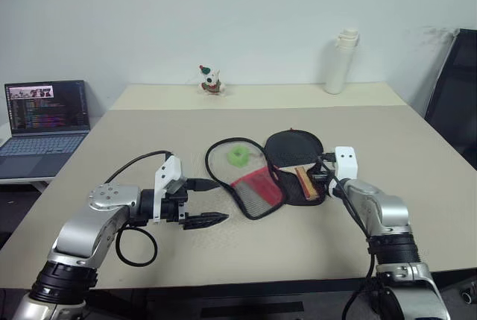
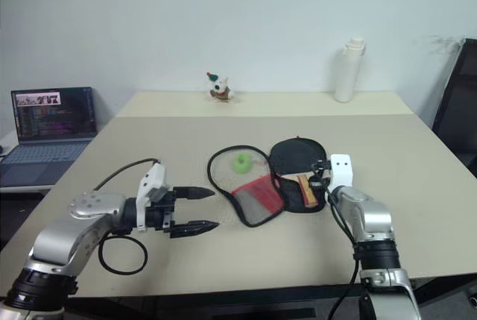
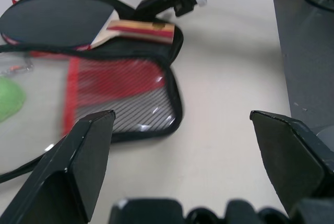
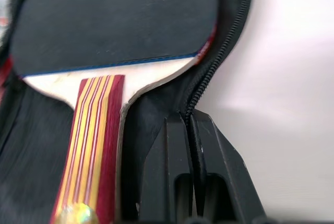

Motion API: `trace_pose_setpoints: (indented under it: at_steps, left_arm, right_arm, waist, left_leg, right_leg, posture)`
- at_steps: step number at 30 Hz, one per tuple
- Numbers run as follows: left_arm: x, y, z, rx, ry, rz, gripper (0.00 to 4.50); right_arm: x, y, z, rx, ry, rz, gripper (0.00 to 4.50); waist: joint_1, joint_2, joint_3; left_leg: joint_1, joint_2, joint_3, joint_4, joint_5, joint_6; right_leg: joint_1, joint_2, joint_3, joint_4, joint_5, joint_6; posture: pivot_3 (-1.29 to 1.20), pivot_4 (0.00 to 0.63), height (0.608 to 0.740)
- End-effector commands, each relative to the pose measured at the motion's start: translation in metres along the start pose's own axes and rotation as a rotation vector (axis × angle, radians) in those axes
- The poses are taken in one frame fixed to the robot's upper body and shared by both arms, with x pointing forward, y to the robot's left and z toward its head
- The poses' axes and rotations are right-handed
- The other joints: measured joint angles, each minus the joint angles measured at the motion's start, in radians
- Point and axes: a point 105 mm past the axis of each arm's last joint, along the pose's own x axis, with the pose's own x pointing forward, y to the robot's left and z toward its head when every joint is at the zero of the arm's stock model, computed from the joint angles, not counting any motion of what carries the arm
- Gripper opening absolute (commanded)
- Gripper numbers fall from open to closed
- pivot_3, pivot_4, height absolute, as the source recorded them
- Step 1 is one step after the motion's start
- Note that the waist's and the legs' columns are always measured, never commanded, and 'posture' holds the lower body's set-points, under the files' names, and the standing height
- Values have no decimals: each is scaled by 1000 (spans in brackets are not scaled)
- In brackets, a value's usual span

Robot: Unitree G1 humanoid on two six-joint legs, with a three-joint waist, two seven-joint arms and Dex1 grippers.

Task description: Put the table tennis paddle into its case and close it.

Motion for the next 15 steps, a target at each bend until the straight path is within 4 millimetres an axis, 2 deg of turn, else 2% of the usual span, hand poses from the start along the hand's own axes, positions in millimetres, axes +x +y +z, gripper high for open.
trace_pose_setpoints:
  at_steps: [1, 9, 12, 15]
  left_arm:
    - [-2, -2, 13, 58, -27, 0, 4500]
    - [-3, -2, 12, 58, -20, -1, 4500]
    - [-4, -1, 11, 57, -17, 6, 4500]
    - [-6, 2, 11, 56, -16, 31, 4500]
  right_arm:
    - [-4, -10, 22, -19, -58, -18, 63]
    - [-4, 2, 23, -8, -27, 57, 63]
    - [-8, 5, 21, -3, -27, 78, 631]
    - [-18, 7, 25, -21, -45, 106, 1654]
  waist:
    - [0, 0, 0]
    - [0, 0, 0]
    - [0, 0, 0]
    - [0, 0, 0]
  left_leg:
    - [0, 0, 0, 0, 0, 0]
    - [0, 0, 0, 0, 0, 0]
    - [0, 0, 0, 0, 0, 0]
    - [0, 0, 0, 0, 0, 0]
  right_leg:
    - [0, 0, 0, 0, 0, 0]
    - [0, 0, 0, 0, 0, 0]
    - [0, 0, 0, 0, 0, 0]
    - [0, 0, 0, 0, 0, 0]
  posture:
    - [0, 150, 740]
    - [0, 150, 740]
    - [0, 150, 740]
    - [0, 150, 740]
